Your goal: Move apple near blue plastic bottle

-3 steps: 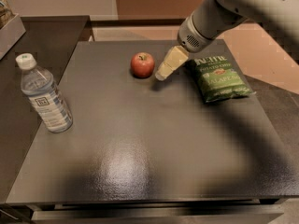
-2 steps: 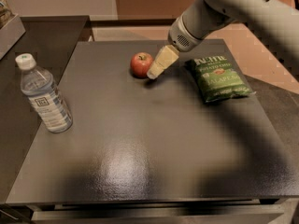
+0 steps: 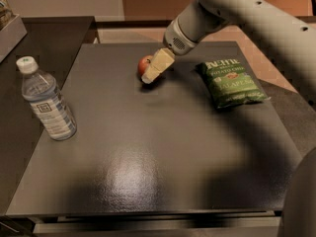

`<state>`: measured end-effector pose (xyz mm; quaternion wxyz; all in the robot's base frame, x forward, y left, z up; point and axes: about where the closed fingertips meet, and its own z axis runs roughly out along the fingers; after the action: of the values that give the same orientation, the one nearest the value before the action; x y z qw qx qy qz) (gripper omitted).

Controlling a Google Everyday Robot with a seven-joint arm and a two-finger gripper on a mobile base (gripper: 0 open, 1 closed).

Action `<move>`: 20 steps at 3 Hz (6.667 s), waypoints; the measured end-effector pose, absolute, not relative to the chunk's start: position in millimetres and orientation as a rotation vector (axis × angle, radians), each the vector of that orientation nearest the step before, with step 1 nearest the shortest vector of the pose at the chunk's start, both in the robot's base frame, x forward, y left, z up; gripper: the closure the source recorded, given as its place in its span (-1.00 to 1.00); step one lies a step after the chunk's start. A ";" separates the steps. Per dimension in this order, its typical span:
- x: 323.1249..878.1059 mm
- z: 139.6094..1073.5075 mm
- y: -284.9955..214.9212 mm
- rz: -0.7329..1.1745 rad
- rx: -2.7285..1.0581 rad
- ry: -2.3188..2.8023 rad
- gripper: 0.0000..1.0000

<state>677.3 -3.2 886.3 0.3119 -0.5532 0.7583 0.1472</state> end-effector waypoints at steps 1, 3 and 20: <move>678.1 877.8 5.5 0.409 -1.477 2.007 -1.00; 677.7 865.5 9.2 0.420 -1.495 2.027 -0.62; 504.2 850.9 144.9 0.670 -2.211 1.501 -0.76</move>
Offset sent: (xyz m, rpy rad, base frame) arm 0.0003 0.0140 -0.0229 -0.0133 0.0524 0.0243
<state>504.2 144.9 850.9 0.1923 -0.7876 0.5347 0.2386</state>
